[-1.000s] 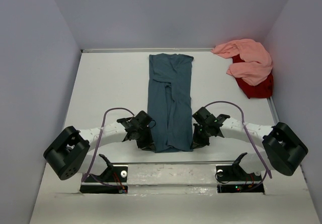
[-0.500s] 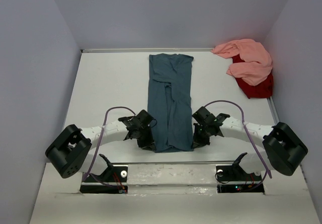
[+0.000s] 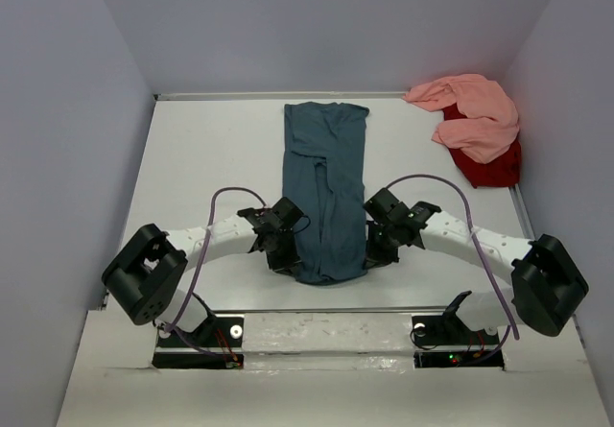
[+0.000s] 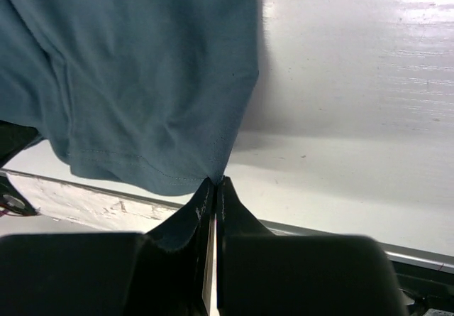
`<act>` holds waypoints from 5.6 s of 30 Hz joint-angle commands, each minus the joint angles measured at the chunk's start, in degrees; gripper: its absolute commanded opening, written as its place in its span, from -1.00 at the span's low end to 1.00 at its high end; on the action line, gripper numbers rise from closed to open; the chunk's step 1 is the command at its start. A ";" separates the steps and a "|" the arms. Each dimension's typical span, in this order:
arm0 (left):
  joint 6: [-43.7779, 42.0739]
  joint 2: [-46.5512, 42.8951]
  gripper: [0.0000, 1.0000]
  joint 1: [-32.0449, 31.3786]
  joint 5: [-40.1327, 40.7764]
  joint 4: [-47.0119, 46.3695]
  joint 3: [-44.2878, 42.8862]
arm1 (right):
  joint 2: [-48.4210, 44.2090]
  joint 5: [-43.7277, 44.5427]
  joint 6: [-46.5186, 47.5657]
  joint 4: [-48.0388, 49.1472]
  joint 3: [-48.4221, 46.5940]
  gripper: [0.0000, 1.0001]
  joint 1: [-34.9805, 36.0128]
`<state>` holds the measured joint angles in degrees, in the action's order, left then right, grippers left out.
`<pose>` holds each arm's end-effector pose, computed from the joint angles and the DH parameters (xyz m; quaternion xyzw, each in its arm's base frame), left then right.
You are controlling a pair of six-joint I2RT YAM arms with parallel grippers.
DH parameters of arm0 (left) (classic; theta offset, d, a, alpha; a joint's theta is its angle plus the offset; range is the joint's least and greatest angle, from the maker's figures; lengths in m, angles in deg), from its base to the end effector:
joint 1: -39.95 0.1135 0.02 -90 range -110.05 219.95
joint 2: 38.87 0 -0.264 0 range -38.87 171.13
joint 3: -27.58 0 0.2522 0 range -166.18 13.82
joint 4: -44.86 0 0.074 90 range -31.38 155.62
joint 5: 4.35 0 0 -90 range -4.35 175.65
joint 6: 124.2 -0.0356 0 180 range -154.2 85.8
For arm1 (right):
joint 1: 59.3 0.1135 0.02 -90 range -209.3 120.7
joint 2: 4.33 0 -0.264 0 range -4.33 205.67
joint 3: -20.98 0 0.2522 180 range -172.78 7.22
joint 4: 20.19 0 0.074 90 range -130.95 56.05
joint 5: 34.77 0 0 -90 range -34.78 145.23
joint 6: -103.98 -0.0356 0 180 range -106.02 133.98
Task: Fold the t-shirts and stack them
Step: Grab the bottom of the folded rectangular tshirt with both arms, then fold the folded rectangular tshirt in 1/3 of the way
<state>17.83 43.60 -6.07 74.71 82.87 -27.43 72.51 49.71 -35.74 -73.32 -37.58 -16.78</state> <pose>0.1718 -0.1878 0.1598 -0.0308 0.9724 -0.2207 0.0683 0.1703 0.1608 0.1877 0.0541 0.9843 0.1492 0.0776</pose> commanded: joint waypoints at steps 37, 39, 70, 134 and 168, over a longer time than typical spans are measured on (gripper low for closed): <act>-7.29 1.46 -0.63 9.89 6.28 12.05 -17.89 | 5.16 8.68 10.42 -6.68 -19.01 -1.00 -2.09; -7.73 1.81 -0.63 10.42 6.46 12.22 -18.51 | 5.34 8.33 10.95 -6.68 -19.45 -1.00 -2.70; -16.08 15.25 -0.63 18.68 7.34 13.63 -34.33 | 17.81 -1.16 23.96 -5.27 -34.38 -1.00 -14.92; -22.67 37.75 -0.63 23.34 8.57 21.89 -66.15 | 36.71 -5.73 33.28 -9.40 -58.12 -1.00 -24.24; -24.43 47.69 -0.63 24.40 8.74 16.27 -69.49 | 52.88 -6.35 33.81 0.79 -63.84 -1.00 -28.11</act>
<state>-5.25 92.10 17.55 81.66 100.57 -98.86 124.26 41.71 -3.11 -76.36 -99.26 -43.97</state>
